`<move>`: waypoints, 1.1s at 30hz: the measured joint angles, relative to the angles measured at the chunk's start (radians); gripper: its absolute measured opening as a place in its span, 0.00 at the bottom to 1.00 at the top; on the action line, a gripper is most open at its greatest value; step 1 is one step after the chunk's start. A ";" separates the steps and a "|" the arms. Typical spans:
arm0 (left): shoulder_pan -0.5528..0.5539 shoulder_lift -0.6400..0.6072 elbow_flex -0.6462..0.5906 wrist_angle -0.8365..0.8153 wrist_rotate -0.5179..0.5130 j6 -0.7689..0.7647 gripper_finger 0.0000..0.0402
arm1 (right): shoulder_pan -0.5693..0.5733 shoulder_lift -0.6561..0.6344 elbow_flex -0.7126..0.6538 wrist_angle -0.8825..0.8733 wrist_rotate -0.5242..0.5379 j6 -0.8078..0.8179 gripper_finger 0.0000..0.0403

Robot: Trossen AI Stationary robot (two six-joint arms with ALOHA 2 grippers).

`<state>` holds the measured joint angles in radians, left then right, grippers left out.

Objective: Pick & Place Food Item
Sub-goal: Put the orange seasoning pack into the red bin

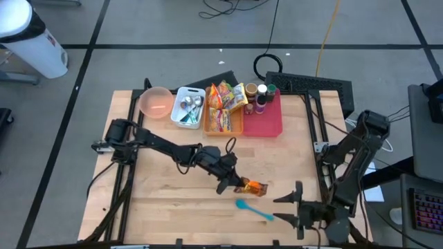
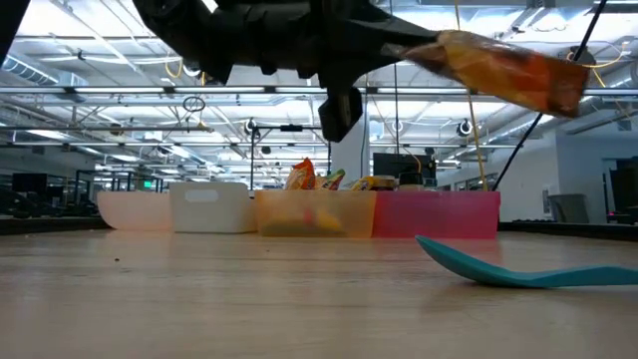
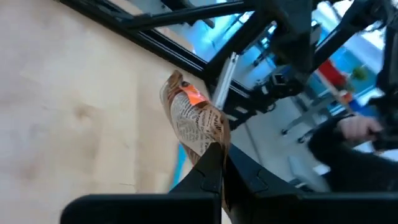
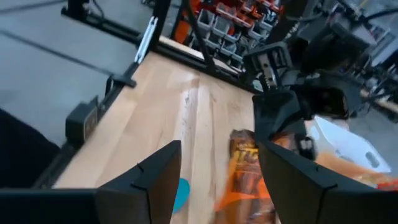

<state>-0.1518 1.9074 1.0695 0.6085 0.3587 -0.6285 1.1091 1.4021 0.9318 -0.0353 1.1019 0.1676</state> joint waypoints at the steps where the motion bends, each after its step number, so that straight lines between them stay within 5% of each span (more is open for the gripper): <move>1: 0.008 -0.014 0.000 -0.026 -0.003 0.027 0.01 | -0.001 -0.011 0.000 -0.002 0.000 0.016 0.51; 8: 0.053 -0.207 0.000 -0.433 -0.210 0.360 0.01 | -0.081 -0.045 0.000 -0.009 0.050 0.056 0.52; 13: 0.076 -0.341 0.000 -0.664 -0.390 0.523 0.01 | -0.246 -0.048 0.000 -0.012 0.040 0.010 0.52; 18: 0.095 -0.401 0.000 -0.779 -0.412 0.624 0.01 | -0.504 -0.048 0.000 0.024 -0.266 -0.149 0.52; 24: 0.122 -0.406 0.000 -0.940 -0.434 0.729 0.01 | -0.782 -0.054 -0.001 0.093 -0.469 -0.276 0.52; 30: 0.156 -0.405 0.000 -1.036 -0.522 0.795 0.01 | -1.029 -0.017 -0.001 0.242 -1.074 -0.262 0.52; 33: 0.167 -0.405 0.000 -1.030 -0.526 0.801 0.01 | -1.114 0.018 -0.001 0.290 -1.205 -0.242 0.52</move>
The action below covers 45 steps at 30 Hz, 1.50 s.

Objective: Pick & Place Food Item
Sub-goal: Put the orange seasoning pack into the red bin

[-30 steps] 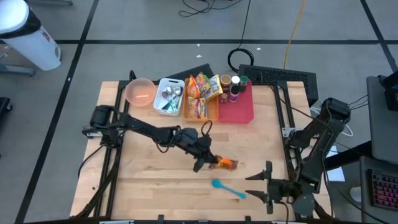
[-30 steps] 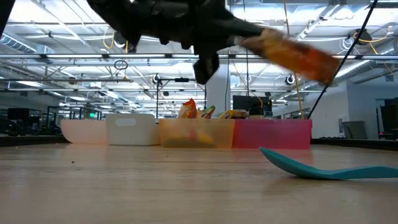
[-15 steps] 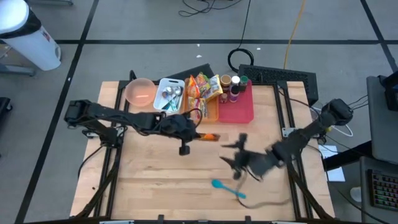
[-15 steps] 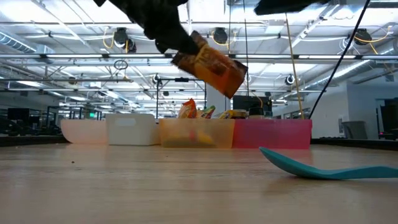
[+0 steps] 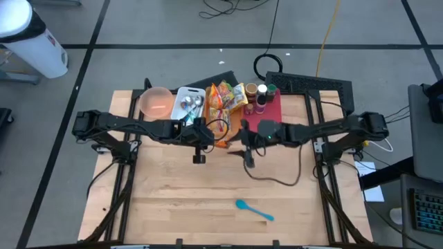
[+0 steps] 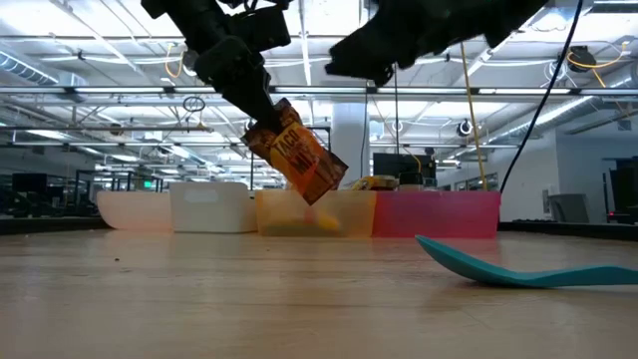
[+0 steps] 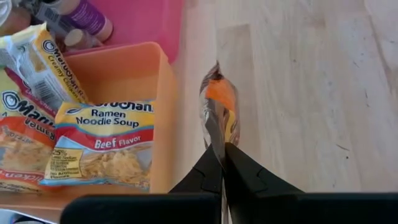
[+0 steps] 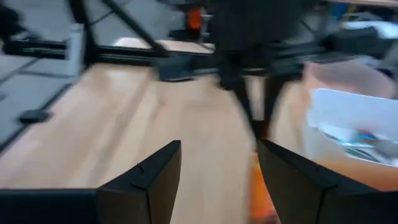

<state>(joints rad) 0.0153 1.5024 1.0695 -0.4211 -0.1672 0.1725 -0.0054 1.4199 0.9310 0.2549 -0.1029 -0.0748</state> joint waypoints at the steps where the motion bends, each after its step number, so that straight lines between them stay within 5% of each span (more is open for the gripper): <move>1: 0.002 0.000 0.000 -0.001 0.000 0.001 0.01 | -0.023 0.016 0.001 0.016 -0.002 0.000 0.52; 12: -0.009 0.001 0.035 -0.002 0.007 0.008 0.01 | -0.100 0.181 0.000 0.169 -0.006 -0.008 0.52; 23: -0.038 0.001 0.055 -0.017 0.009 0.002 0.01 | -0.096 0.217 0.000 0.251 -0.059 0.035 0.50; 29: -0.038 0.001 0.055 -0.018 0.008 0.006 0.01 | -0.091 0.218 0.000 0.251 -0.059 0.037 0.37; 37: -0.036 0.001 0.055 -0.018 0.007 0.004 0.02 | -0.091 0.218 0.000 0.246 -0.059 0.024 0.04; 45: -0.035 0.001 0.055 -0.017 0.007 -0.015 0.10 | -0.091 0.218 0.000 0.249 -0.057 -0.006 0.00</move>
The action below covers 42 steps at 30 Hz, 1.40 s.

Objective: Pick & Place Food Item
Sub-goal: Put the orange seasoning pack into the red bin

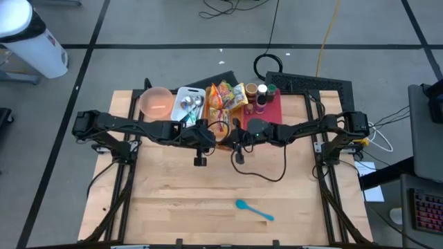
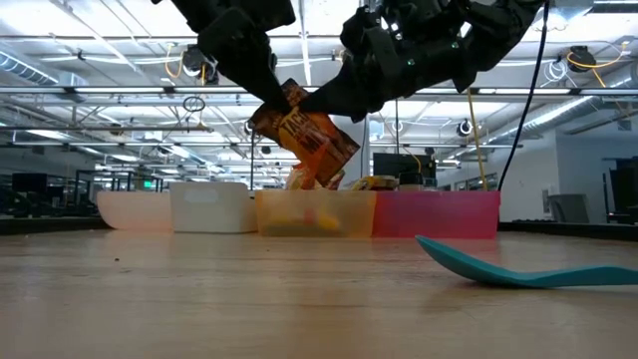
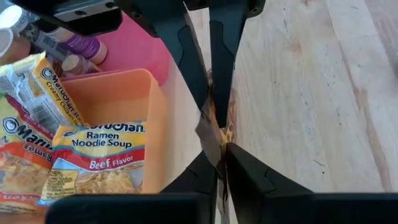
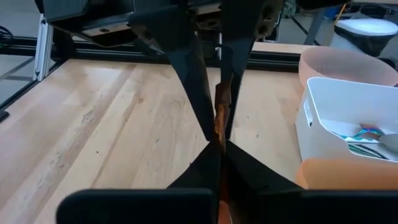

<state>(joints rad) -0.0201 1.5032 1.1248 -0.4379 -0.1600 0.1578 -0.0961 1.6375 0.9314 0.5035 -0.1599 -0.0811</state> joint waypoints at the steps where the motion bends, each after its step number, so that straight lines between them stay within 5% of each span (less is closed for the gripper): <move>1: 0.001 0.000 0.000 0.000 0.000 0.010 0.11 | 0.000 0.000 0.000 0.001 0.001 -0.002 0.00; 10: 0.010 0.001 0.100 -0.183 -0.156 0.109 0.29 | -0.002 -0.002 0.000 0.001 0.068 -0.041 0.00; 19: -0.008 0.000 0.359 -0.506 -0.053 0.016 0.49 | -0.003 -0.054 0.001 -0.040 0.070 -0.084 0.00; 29: -0.034 -0.075 0.517 -0.877 -0.058 -0.127 0.53 | 0.038 -0.235 -0.076 -0.078 0.216 -0.169 0.00; 34: -0.059 -0.224 0.438 -0.806 -0.027 -0.171 0.53 | 0.047 -0.362 -0.168 -0.024 0.216 -0.168 0.00; 42: -0.086 -0.551 0.017 -0.260 -0.044 -0.084 0.53 | 0.047 -0.483 -0.296 0.151 0.209 -0.160 0.00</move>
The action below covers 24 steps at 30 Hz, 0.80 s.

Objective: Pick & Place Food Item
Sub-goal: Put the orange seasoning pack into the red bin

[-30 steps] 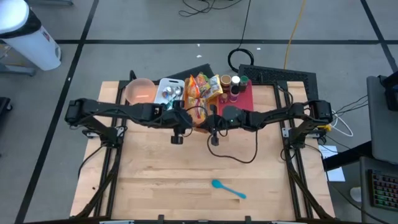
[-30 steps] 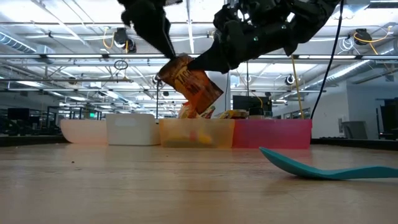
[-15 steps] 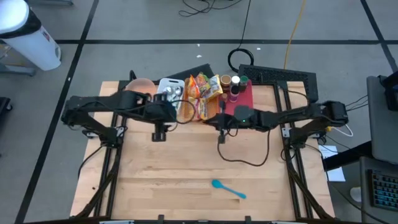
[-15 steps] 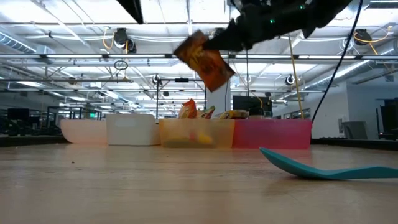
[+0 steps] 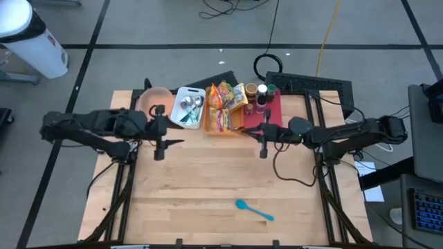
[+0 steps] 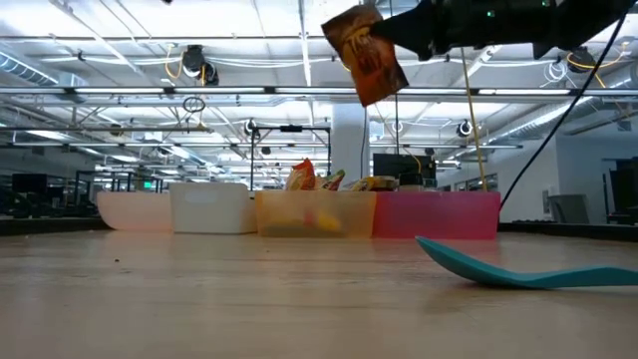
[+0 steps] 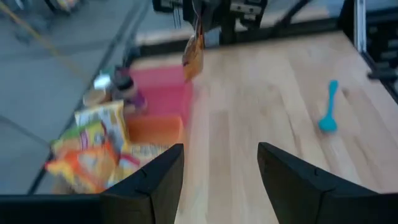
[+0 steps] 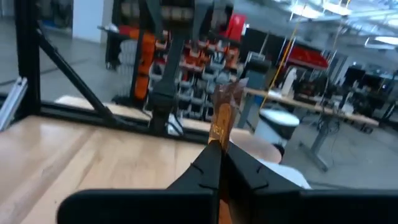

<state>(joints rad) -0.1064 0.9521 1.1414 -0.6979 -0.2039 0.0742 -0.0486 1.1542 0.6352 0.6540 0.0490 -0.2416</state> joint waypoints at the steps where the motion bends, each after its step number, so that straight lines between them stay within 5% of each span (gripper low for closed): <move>1: 0.002 -0.033 -0.071 0.079 -0.005 0.015 0.53 | 0.000 -0.007 -0.009 0.017 -0.002 -0.001 0.00; 8: 0.068 -0.097 -0.525 0.774 -0.017 0.123 0.53 | 0.000 -0.008 -0.052 0.191 -0.134 0.047 0.00; 12: 0.129 -0.027 -0.664 1.168 0.089 0.155 0.53 | 0.000 0.005 -0.056 0.218 -0.186 0.090 0.00; 17: 0.211 0.120 -0.660 1.339 0.296 0.086 0.53 | -0.003 0.053 -0.056 0.307 -0.217 0.126 0.00; 24: 0.242 0.339 -0.550 1.433 0.405 0.090 0.53 | -0.028 0.128 -0.056 0.365 -0.234 0.165 0.00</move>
<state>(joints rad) 0.1356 1.2915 0.5917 0.7350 0.2013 0.1645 -0.0768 1.2825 0.5797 1.0188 -0.1852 -0.0770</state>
